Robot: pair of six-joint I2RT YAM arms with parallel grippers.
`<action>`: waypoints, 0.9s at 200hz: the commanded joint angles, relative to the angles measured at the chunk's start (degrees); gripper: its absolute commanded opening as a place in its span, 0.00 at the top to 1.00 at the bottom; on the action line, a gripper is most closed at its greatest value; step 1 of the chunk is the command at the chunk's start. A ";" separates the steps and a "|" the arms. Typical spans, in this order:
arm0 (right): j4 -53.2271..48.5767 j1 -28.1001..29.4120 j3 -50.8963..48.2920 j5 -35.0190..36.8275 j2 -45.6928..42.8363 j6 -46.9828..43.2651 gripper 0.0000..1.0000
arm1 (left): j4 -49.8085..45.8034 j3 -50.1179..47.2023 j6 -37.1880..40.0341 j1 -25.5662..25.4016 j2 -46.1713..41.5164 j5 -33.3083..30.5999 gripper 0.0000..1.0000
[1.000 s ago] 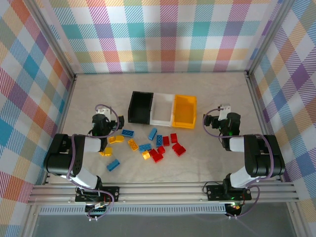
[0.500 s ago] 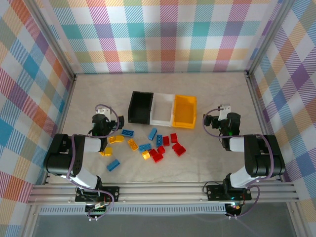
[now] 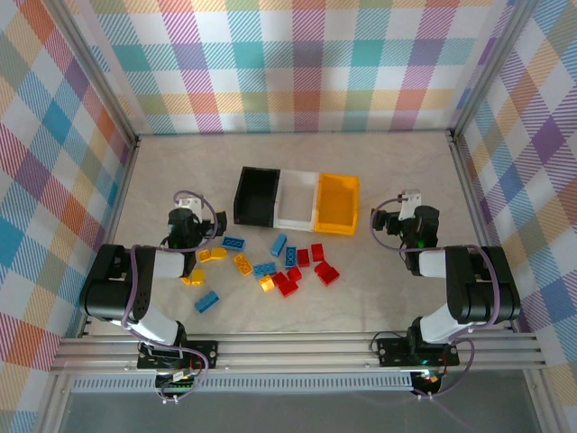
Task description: Sort the legos into containers by color
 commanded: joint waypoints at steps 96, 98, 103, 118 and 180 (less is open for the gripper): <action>-33.57 -0.10 13.66 6.63 -11.71 10.12 0.00 | -28.94 10.27 -10.53 0.80 -17.67 -16.13 0.00; -33.83 -0.11 13.77 6.59 -11.78 10.34 0.00 | -29.58 10.49 -10.73 0.83 -18.07 -16.08 0.00; -34.92 -0.04 14.30 6.23 -12.27 11.36 0.00 | -31.20 11.09 -11.27 0.83 -18.90 -16.00 0.00; -38.60 -0.03 15.80 5.17 -14.05 14.48 0.00 | -37.96 14.50 -12.93 0.84 -20.17 -14.81 0.00; -56.00 0.48 24.01 -12.48 -18.51 23.57 0.00 | -53.87 23.86 -24.02 0.84 -23.19 -4.64 0.00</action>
